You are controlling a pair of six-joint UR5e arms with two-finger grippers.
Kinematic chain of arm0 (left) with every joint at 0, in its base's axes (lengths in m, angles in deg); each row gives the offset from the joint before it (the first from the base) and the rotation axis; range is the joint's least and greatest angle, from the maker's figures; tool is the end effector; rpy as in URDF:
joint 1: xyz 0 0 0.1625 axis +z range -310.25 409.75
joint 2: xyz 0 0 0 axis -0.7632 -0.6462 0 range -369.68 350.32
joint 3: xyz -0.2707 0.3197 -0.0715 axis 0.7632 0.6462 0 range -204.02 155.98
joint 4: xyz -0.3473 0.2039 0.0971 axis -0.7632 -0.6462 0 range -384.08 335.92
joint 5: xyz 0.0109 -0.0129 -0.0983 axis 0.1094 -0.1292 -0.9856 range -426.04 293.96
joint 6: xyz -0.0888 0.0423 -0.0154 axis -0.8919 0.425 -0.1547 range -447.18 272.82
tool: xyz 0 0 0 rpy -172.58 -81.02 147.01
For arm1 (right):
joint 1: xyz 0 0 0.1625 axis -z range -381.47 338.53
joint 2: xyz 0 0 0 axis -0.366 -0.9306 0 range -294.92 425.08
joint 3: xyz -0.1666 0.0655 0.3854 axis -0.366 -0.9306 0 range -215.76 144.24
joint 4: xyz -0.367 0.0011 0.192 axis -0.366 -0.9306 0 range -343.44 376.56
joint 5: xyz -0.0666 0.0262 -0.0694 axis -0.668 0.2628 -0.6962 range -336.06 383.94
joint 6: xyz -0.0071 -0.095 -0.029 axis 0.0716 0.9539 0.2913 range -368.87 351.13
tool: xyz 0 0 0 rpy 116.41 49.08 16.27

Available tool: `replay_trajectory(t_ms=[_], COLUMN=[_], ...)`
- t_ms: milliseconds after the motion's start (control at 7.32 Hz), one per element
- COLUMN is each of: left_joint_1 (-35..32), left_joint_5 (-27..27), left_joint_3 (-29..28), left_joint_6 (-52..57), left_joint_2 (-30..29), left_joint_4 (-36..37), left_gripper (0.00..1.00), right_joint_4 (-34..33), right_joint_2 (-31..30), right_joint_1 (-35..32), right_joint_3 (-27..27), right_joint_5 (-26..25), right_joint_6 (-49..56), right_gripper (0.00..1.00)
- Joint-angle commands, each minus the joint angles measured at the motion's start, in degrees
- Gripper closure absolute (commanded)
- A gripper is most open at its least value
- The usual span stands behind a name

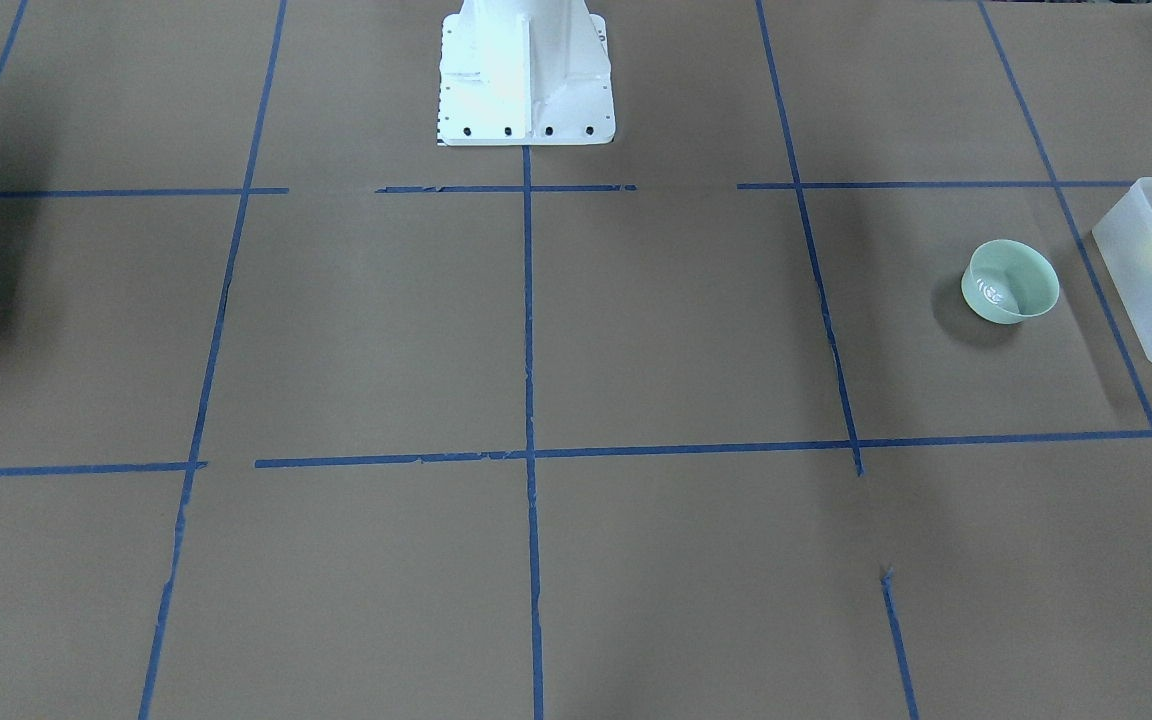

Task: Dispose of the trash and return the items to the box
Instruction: 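Lift the purple cloth with the right gripper and drop it into the pink bin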

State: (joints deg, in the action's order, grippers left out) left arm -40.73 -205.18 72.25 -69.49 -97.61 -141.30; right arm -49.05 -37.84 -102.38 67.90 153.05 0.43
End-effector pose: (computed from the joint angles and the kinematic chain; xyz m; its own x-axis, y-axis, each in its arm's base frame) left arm -0.0621 -0.4944 0.5621 0.6286 0.6296 -0.4565 -0.1931 0.6949 0.6927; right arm 0.0033 -0.4260 0.5992 0.6912 -0.5266 0.4949 0.2582 0.8196 0.5115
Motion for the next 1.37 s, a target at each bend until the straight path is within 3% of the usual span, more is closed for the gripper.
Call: replay_trajectory(t_ms=[0, 137, 273, 410, 547, 683, 820, 957, 1093, 1230], left_joint_1=[0.12, 0.12, 0.3, 0.39, 0.39, 1.0, 4.57, 8.96, 10.39, 14.41], left_joint_5=[0.0, 0.0, 0.0, 0.0, 0.09, 0.09, 1.31, 6.11, 7.11, 8.51], left_joint_3=[0.14, 0.14, 0.14, 0.06, 0.06, 1.36, 5.12, 8.46, 9.1, 8.76], left_joint_6=[-1.25, -1.42, -2.99, -3.7, -3.88, -7.63, -16.19, -21.24, -25.2, -31.42], left_joint_2=[-0.14, -0.4, -0.58, -1.36, -1.37, -1.63, -1.72, -1.2, -0.85, 1.94], left_joint_4=[0.14, 0.14, 0.05, 0.05, 0.05, -0.03, -0.04, -0.12, -1.86, -7.97], left_gripper=[0.0, 0.0, 0.0, 0.0, 0.0, 0.0, 0.0, 0.0, 0.0, 0.0], right_joint_4=[-15.71, -18.91, -18.42, -18.5, -18.41, -17.89, -12.92, -8.61, -7.78, -7.78], right_joint_2=[1.85, 2.02, 4.98, 5.97, 5.46, 5.11, 5.19, 4.58, 4.4, 4.4], right_joint_1=[-15.97, -20.56, -23.13, -23.33, -23.33, -23.24, -21.24, -17.91, -13.53, -9.83], right_joint_3=[-0.57, -3.44, -12.26, -14.87, -14.72, -14.54, -13.32, -10.09, -6.14, -2.54], right_joint_5=[1.76, 0.89, 1.23, 1.23, 3.76, 7.18, 8.17, 8.61, 8.44, 8.35], right_joint_6=[26.62, 36.04, 41.18, 40.53, 35.65, 25.34, 15.05, 3.46, -4.74, -11.18], right_gripper=[1.0, 1.0, 1.0, 0.3, 0.0, 0.0, 0.0, 0.0, 0.0, 0.0])
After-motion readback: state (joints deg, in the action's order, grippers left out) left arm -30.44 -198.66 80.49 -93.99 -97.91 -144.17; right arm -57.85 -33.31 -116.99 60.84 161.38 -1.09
